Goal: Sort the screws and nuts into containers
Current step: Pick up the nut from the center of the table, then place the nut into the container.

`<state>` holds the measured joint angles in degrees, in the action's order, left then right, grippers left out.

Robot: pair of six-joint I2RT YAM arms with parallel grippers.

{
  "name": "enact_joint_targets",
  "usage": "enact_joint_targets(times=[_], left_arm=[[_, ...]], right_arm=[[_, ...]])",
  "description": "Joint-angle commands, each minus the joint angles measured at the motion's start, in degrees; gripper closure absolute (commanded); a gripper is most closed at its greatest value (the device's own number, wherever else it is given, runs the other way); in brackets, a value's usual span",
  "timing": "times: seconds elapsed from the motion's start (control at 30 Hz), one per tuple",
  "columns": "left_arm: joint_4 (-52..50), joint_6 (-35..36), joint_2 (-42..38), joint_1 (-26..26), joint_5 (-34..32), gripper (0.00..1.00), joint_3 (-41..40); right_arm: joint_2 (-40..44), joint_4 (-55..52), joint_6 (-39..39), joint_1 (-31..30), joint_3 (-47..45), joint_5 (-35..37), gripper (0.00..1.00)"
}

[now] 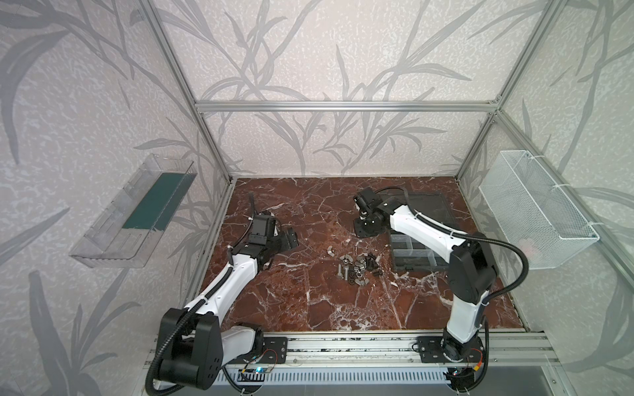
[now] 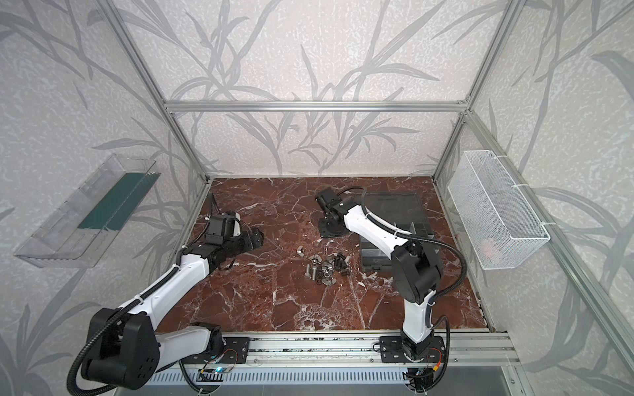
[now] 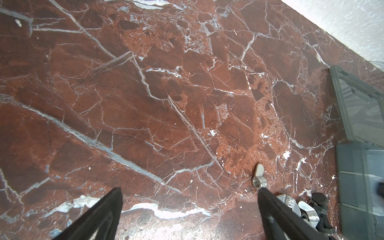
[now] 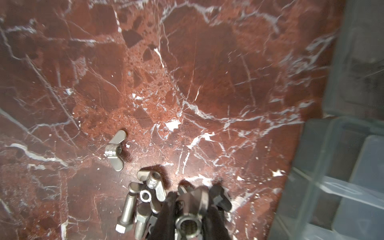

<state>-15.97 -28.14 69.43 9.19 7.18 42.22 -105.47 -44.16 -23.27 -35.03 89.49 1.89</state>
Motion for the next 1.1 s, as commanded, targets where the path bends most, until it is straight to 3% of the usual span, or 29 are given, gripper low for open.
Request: enact_joint_targets(times=[0.0,0.37,1.07], left_arm=[[0.7,-0.6,0.2,0.5,0.3,0.01,0.2],[1.9,-1.4,2.2,1.5,1.6,0.01,1.0],[1.7,-1.1,2.7,2.5,1.0,0.01,1.1]], right_arm=[[5.5,-3.7,3.3,2.8,-1.5,0.5,1.00],[16.2,-0.7,4.5,13.7,-14.9,1.1,1.00],[8.0,-0.8,4.9,14.8,-16.1,1.4,1.00]])
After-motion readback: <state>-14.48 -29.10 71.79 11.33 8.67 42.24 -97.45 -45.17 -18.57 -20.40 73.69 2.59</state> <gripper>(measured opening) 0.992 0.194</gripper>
